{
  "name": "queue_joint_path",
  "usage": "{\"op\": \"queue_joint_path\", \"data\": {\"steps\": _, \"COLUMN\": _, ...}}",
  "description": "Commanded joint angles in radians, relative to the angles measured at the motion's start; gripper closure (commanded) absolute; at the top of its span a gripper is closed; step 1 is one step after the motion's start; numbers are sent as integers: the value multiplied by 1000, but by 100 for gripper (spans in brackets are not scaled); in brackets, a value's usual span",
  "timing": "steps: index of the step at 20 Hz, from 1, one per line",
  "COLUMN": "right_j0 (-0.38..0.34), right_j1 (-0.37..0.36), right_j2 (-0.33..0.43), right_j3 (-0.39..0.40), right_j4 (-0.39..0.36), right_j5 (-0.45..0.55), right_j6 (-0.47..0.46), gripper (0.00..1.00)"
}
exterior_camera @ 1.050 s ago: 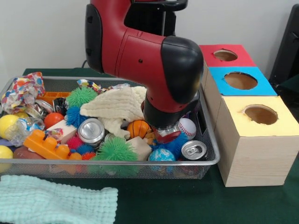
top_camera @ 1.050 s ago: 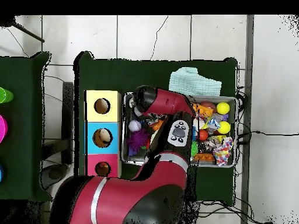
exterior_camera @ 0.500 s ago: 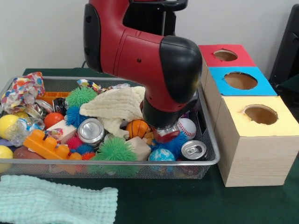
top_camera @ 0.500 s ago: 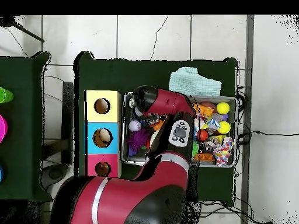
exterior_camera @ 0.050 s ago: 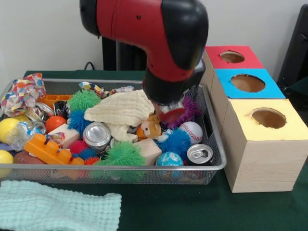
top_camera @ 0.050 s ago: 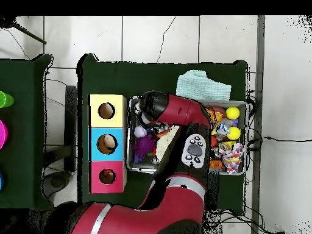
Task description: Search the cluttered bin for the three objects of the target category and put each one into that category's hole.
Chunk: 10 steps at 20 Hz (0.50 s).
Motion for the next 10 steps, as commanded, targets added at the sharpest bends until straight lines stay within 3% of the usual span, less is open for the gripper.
{"op": "queue_joint_path", "data": {"steps": 1, "right_j0": 11, "right_j1": -202, "right_j2": 16, "right_j3": 87, "right_j4": -60, "right_j5": -12, "right_j6": -49, "gripper": 100}}
{"op": "queue_joint_path", "data": {"steps": 10, "right_j0": 26, "right_j1": -242, "right_j2": 51, "right_j3": 193, "right_j4": -48, "right_j5": -107, "right_j6": 32, "gripper": 100}}
